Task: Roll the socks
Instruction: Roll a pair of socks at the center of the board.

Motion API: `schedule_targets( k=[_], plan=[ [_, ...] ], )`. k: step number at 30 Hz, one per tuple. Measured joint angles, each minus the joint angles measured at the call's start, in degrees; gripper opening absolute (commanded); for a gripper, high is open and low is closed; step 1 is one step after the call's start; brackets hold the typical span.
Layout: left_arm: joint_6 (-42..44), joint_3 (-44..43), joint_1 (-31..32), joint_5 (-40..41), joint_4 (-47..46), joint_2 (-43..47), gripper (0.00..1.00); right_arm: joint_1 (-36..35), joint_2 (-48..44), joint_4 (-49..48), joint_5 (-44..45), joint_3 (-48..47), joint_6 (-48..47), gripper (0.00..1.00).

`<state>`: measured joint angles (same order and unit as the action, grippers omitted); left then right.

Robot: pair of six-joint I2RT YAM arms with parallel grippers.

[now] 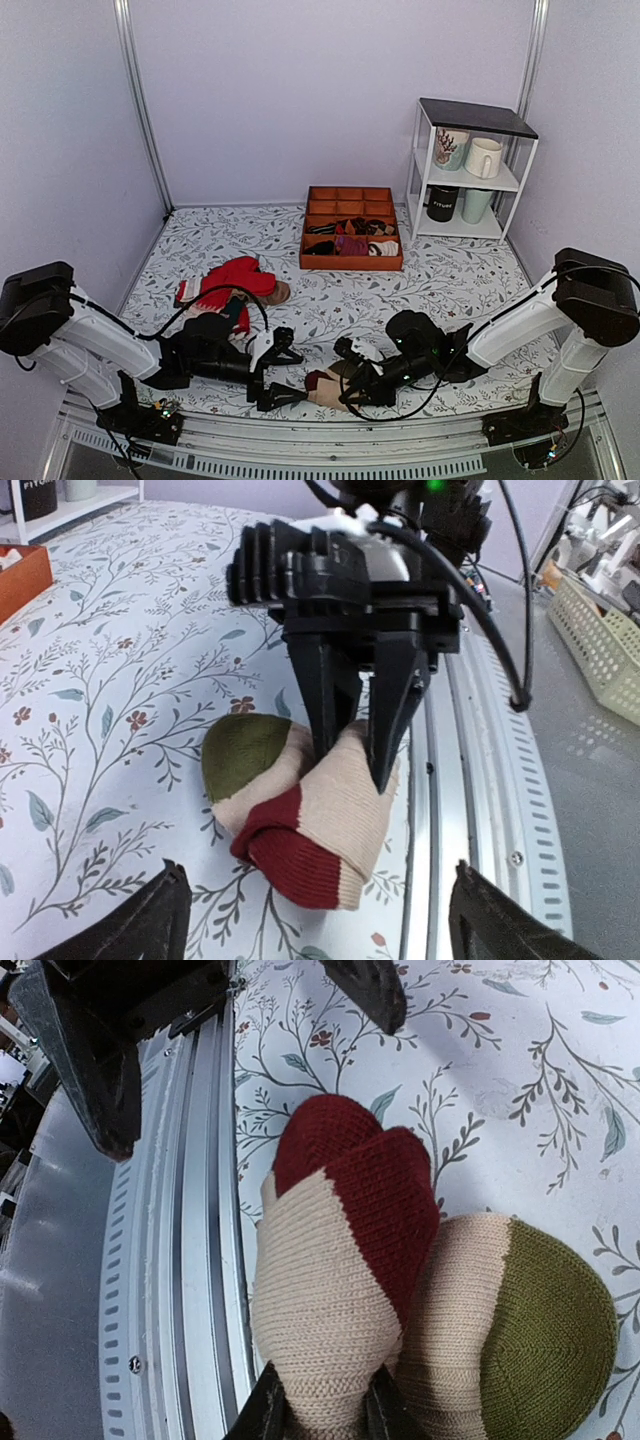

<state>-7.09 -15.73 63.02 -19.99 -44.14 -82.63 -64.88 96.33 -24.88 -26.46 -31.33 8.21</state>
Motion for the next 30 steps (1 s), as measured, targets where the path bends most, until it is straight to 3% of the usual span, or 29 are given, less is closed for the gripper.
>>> schedule_targets(
  k=[4,17,25,30],
  plan=[
    [2.54,2.25,0.92,-0.68,-6.84,-3.43,0.99,0.57,0.68,-0.61,-1.49,-0.13,0.13,0.2],
    [7.08,0.63,2.08,-2.32,-16.7,-12.7,0.93,0.94,0.81,-0.87,-1.88,-0.13,1.05,0.2],
    [8.22,-2.32,2.95,-4.66,-15.8,-16.06,0.91,1.22,1.07,-0.87,-2.38,-0.13,1.16,0.19],
    [9.22,-6.36,4.11,-4.66,-12.94,-19.08,0.85,1.31,1.2,-0.87,-2.64,-0.13,1.29,0.2]
  ],
)
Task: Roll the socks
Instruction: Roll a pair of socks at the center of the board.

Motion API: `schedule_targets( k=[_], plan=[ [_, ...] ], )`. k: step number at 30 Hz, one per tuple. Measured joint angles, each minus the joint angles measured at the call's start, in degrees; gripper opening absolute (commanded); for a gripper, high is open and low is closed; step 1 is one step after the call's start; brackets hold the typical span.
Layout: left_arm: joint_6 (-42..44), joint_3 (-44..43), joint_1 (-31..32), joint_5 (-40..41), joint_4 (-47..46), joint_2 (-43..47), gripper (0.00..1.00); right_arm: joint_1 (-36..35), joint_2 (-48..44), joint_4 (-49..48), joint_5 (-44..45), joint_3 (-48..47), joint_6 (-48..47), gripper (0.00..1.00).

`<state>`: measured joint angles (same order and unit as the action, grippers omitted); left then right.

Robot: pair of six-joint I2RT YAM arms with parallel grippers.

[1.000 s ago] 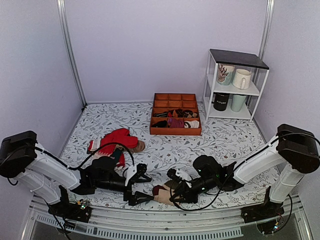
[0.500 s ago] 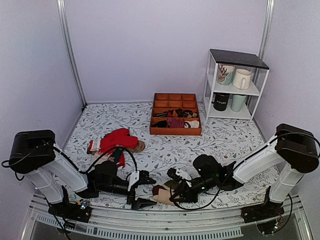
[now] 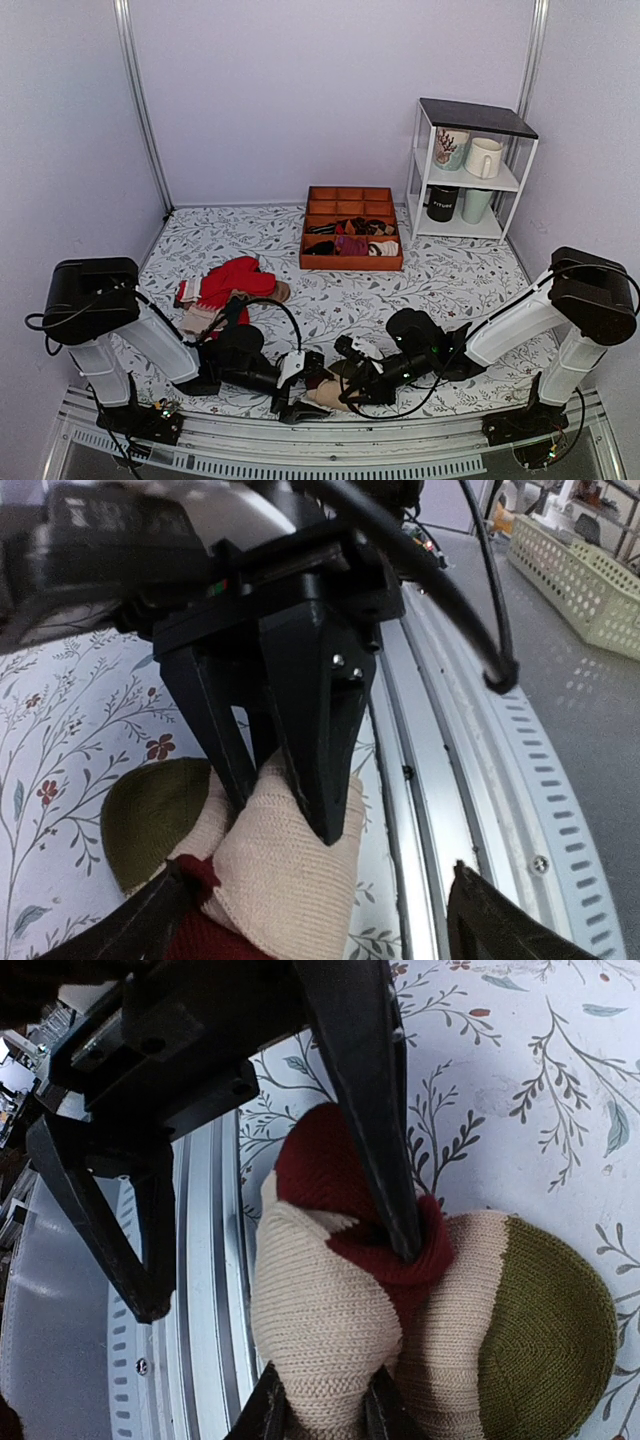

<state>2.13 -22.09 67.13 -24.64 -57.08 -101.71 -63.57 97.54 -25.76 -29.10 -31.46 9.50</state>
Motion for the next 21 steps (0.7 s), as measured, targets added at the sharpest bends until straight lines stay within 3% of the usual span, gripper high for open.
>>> schedule_targets(
  k=[5,10,15,21],
  plan=[
    [-0.28,-2.03,0.22,1.03,2.32,-2.8,0.83,0.13,0.04,0.0,-0.04,-0.02,0.17,0.19],
    [-1.16,-2.08,0.55,2.82,2.93,-3.74,0.59,0.22,0.24,0.0,-0.37,-0.09,0.2,0.2],
    [-1.55,-4.07,0.92,4.22,3.28,-5.95,0.56,0.72,0.37,0.04,-1.7,-0.31,0.2,0.2],
    [-1.86,-4.07,1.99,6.45,4.22,-5.2,0.43,1.97,1.44,1.7,-5.55,-1.64,0.15,0.22]
  ],
)
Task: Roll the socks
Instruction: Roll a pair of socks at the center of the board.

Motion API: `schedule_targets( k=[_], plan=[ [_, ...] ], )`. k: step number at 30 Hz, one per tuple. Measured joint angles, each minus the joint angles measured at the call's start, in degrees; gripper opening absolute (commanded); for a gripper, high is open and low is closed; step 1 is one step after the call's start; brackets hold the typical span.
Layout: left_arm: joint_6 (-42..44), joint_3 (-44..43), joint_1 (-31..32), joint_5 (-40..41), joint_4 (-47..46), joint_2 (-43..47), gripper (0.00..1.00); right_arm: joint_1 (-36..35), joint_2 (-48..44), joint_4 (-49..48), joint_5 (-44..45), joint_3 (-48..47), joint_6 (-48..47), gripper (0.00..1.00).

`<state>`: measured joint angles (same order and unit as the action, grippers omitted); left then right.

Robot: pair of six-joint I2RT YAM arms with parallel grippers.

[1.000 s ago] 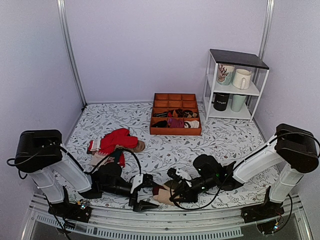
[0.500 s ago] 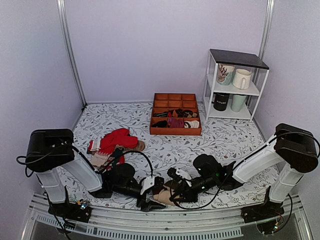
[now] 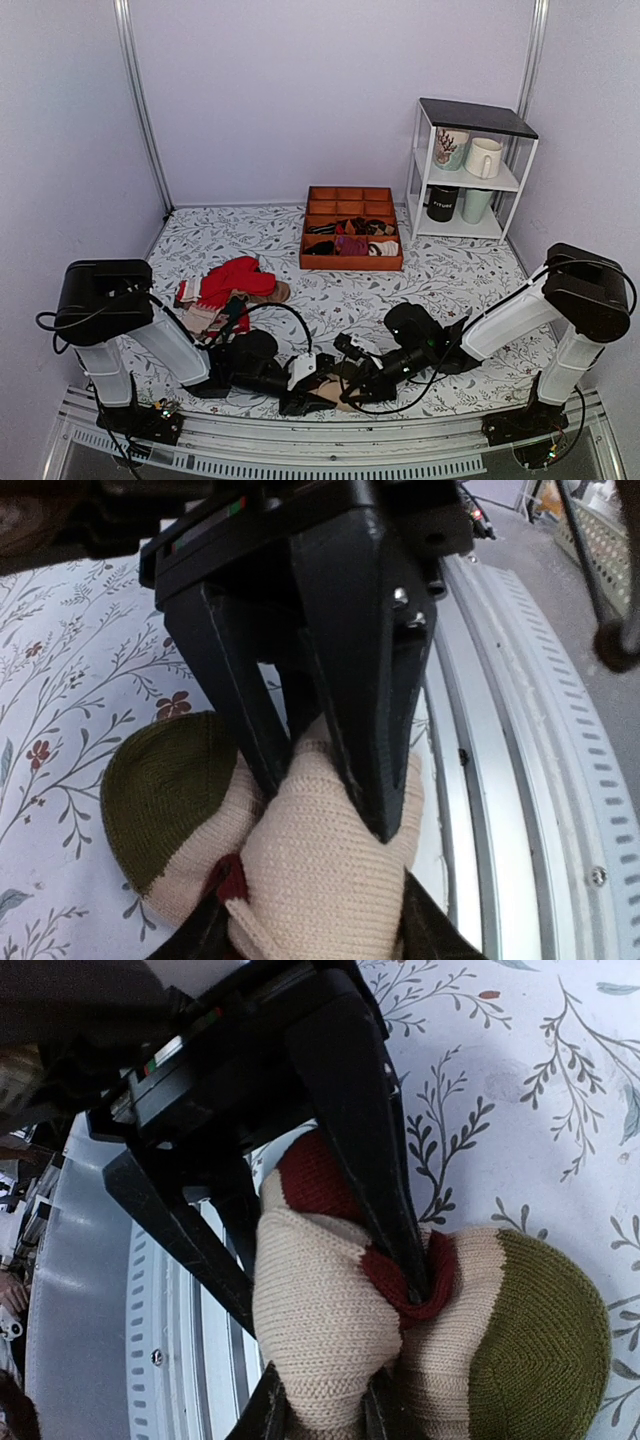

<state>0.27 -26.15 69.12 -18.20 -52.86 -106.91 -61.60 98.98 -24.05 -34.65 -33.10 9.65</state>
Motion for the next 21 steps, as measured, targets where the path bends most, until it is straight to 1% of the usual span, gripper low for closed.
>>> schedule_targets(
  k=[3,5,6,8,10,13,18,21],
  plan=[
    [-0.9,-0.5,0.26,0.59,2.69,1.07,0.38,0.61,0.72,1.92,-1.75,-1.4,-0.07,0.31],
    [-1.64,-1.51,0.26,0.7,5.35,1.7,0.38,0.72,0.74,3.48,-1.95,-2.05,-0.33,0.36],
    [-2.27,-2.12,0.26,0.7,7.15,2.16,0.38,0.76,0.7,4.13,-1.95,-2.27,-0.48,0.38],
    [-3.52,-3.02,0.33,0.76,9.77,2.84,0.34,0.81,0.35,5.64,-1.68,-2.67,-0.92,0.4],
    [-5.05,-3.89,0.61,0.98,12.2,3.43,0.32,0.81,-0.44,7.48,-1.14,-2.84,-1.66,0.43],
    [-7.85,-5.05,0.79,0.68,15.39,4.13,0.31,0.81,-1.33,10.14,-0.24,-3.26,-2.93,0.49],
    [-11.78,-5.99,0.55,-1.51,17.59,4.09,0.31,0.83,-3.39,14.16,2.95,-3.65,-3.74,0.56],
    [-15.74,-6.01,-0.59,-4.57,16.68,3.34,0.31,0.83,-8.37,13.94,6.95,-1.05,-5.35,0.62]
  ],
)
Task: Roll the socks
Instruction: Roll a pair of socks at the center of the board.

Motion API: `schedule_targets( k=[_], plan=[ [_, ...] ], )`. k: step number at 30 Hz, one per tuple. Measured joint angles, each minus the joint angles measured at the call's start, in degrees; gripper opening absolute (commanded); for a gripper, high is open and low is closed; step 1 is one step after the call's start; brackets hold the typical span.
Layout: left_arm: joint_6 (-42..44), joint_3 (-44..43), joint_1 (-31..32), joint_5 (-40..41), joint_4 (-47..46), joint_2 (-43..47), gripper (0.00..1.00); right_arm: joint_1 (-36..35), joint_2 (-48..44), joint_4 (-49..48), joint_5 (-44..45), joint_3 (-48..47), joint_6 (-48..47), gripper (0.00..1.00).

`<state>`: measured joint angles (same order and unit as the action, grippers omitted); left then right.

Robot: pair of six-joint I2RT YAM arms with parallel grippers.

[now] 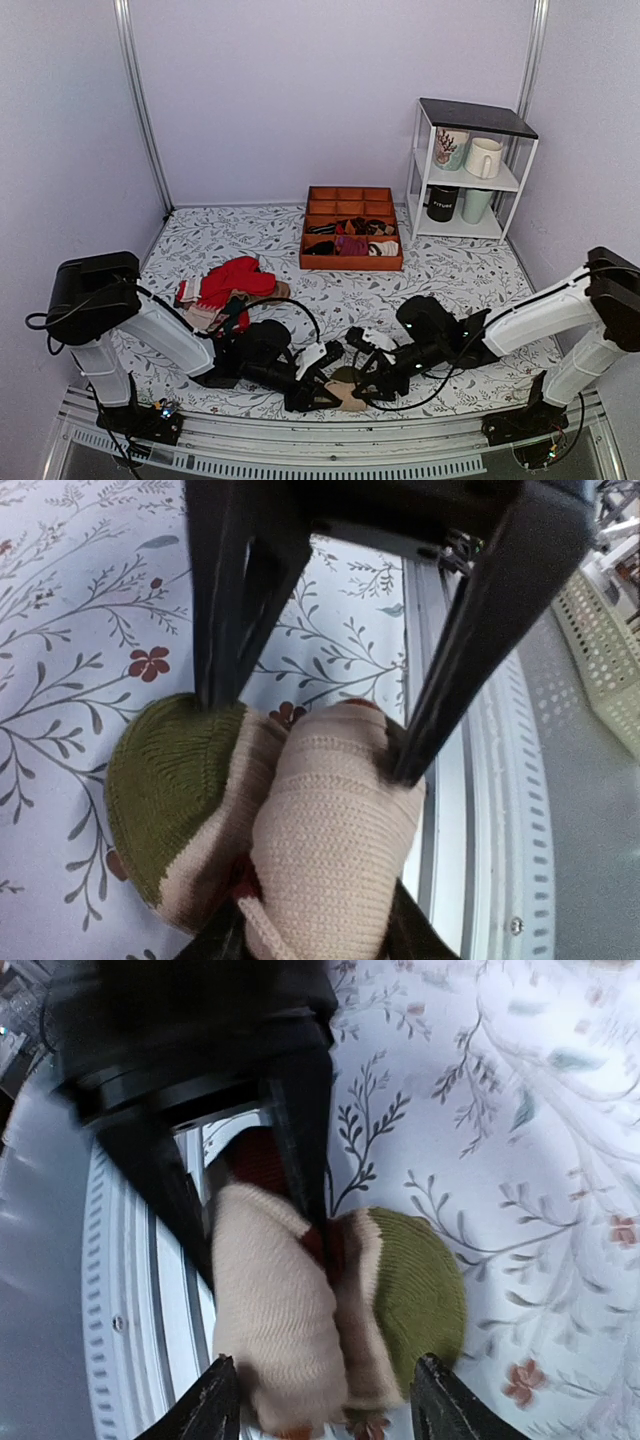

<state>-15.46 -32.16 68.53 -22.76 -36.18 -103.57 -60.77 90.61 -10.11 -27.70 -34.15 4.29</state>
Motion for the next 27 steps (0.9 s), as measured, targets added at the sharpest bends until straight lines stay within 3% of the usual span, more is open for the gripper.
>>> schedule_targets(
  k=[7,14,23,27],
  plan=[
    [-6.91,-0.11,-2.51,-7.17,-2.56,-2.14,0.31,-0.9,-17.55,-6.71,6.64,10.62,-8.66,0.68],
    [-8.94,-0.94,-3.08,-10.08,-2.29,-3.04,0.31,-3.78,-12.85,-9.31,7.91,10.1,-13.09,0.68],
    [-9.42,-1.53,-3.23,-10.84,-1.73,-3.43,0.3,-7.74,-6.08,-11.52,7.85,8.94,-11.3,0.67],
    [-9.42,-2.16,-3.26,-11.39,-1.4,-3.93,0.3,-8.35,-4.85,-12.79,7.74,8.17,-9.64,0.59]
  ],
)
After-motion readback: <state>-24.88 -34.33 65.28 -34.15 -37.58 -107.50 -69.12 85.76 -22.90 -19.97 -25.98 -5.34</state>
